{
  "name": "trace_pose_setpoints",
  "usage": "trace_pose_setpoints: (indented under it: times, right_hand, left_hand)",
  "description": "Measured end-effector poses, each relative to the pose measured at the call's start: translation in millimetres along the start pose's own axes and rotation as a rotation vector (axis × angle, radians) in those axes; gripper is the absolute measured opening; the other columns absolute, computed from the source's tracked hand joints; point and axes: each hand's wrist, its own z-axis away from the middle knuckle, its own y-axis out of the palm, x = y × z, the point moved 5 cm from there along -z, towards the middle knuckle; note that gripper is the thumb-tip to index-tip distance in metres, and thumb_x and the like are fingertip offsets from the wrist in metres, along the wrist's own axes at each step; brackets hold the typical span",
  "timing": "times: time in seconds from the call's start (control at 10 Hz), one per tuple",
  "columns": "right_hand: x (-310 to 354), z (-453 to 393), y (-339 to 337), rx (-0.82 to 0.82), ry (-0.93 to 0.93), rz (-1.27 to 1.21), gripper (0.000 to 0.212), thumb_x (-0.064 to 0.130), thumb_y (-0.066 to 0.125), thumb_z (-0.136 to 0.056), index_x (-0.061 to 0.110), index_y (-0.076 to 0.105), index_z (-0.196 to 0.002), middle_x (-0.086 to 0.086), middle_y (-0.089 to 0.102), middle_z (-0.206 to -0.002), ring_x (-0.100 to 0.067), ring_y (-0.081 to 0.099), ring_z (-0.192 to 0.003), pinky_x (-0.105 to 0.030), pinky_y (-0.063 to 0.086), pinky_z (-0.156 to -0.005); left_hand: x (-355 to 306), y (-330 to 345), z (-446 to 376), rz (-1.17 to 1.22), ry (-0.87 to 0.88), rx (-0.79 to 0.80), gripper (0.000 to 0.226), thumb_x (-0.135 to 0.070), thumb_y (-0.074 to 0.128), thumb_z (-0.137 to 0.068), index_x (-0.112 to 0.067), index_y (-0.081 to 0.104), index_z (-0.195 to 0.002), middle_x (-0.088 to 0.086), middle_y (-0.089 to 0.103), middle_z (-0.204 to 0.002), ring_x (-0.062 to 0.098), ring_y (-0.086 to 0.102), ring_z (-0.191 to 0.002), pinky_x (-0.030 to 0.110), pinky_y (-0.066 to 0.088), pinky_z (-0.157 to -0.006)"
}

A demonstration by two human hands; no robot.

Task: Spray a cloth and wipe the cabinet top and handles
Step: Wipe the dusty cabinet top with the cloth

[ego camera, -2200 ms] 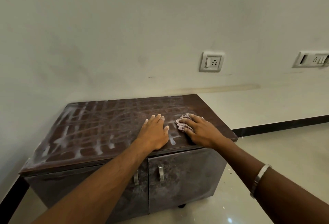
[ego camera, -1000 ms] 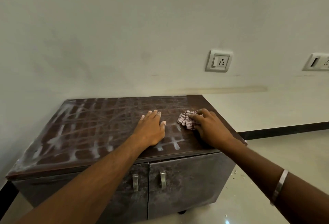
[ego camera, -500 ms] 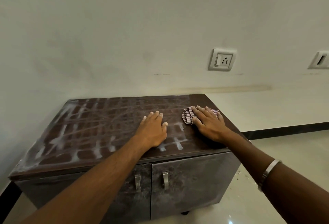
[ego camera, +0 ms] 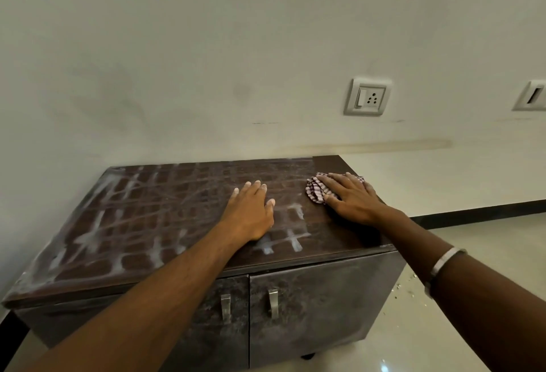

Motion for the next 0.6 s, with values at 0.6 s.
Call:
trace_pose_setpoints:
  times: [0.6]
  right_hand:
    - [10,-29,4,-0.082,-0.03,-0.018,0.053,0.057,0.028,-0.097,0.05,0.015,-0.147,0.017,0.017,-0.158,-0.014,0.004,-0.149,-0.056,0.001,-0.117]
  left_hand:
    - [10,-6,-25,0.009,0.008,0.019,0.057,-0.035,0.025,-0.104,-0.01,0.016,-0.153,0.005,0.01,-0.162,0.021,0.004,-0.15,0.039,0.003,-0.122]
